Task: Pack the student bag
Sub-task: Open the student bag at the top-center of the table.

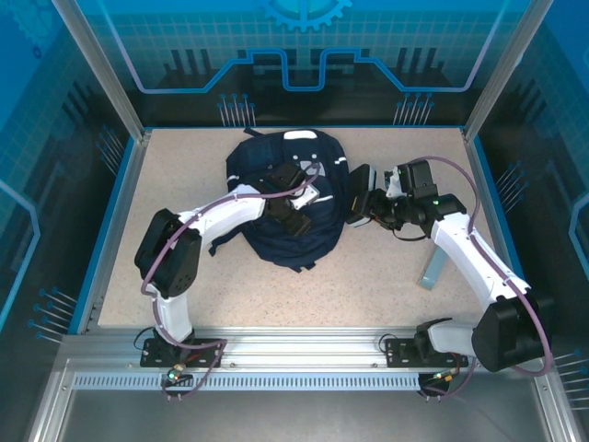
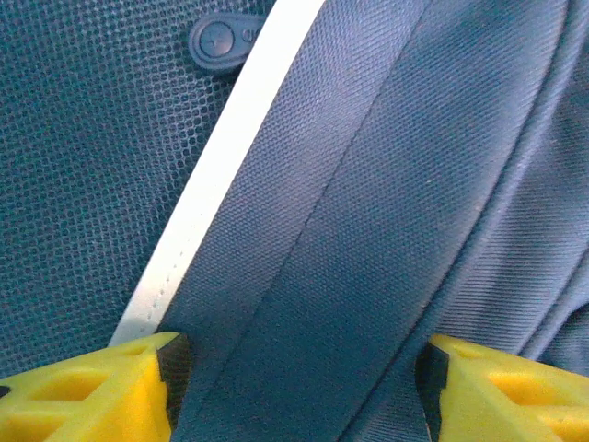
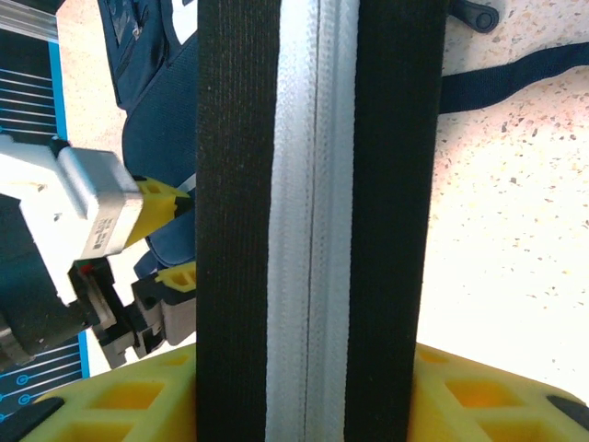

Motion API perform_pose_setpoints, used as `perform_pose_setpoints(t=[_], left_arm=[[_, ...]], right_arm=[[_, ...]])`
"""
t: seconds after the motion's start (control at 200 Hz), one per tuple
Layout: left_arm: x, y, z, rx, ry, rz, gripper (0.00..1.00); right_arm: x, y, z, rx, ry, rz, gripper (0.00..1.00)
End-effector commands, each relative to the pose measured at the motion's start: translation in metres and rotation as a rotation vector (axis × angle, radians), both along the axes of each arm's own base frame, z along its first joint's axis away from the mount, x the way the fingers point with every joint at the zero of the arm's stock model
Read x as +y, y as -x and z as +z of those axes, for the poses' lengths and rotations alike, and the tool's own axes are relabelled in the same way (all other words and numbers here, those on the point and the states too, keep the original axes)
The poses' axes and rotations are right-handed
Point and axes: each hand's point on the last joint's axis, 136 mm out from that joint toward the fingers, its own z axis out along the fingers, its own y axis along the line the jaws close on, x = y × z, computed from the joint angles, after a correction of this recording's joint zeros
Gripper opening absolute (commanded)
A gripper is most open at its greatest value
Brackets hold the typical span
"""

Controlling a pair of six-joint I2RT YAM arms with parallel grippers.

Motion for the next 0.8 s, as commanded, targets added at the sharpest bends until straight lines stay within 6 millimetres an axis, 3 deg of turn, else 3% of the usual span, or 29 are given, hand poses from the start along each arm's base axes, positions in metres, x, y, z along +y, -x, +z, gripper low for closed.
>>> perform_pose_setpoints(t=[0.0,0.125,0.25,0.585,0.795], left_arm=[[0.004,-0.004,-0.007,-0.003,-0.103,-0.085,0.63],[0.012,-0.008,-0.015,0.003,-0.185,-0.100,0.52],[0.011,-0.013,-0.001,-0.037,-0.177,-0.101,0.37],[0.000,-0.028,0.097,-0.310,-0.006,-0.054,0.14],[0.002,-0.033,0.153,-0.470,0.120,0.027,0.07]], right_arm=[[-0.002,0.003,0.005,-0.004,-0.020,-0.002,0.51],[-0.002,0.005,0.006,-0.004,-0.022,-0.001,0.51],[-0.003,0.006,0.006,-0.005,-0.021,-0.005,0.52],[-0.003,0.010,0.003,0.008,-0.030,-0.013,0.52],[0.018,0.017,-0.003,0.036,-0.109,0.045,0.53]])
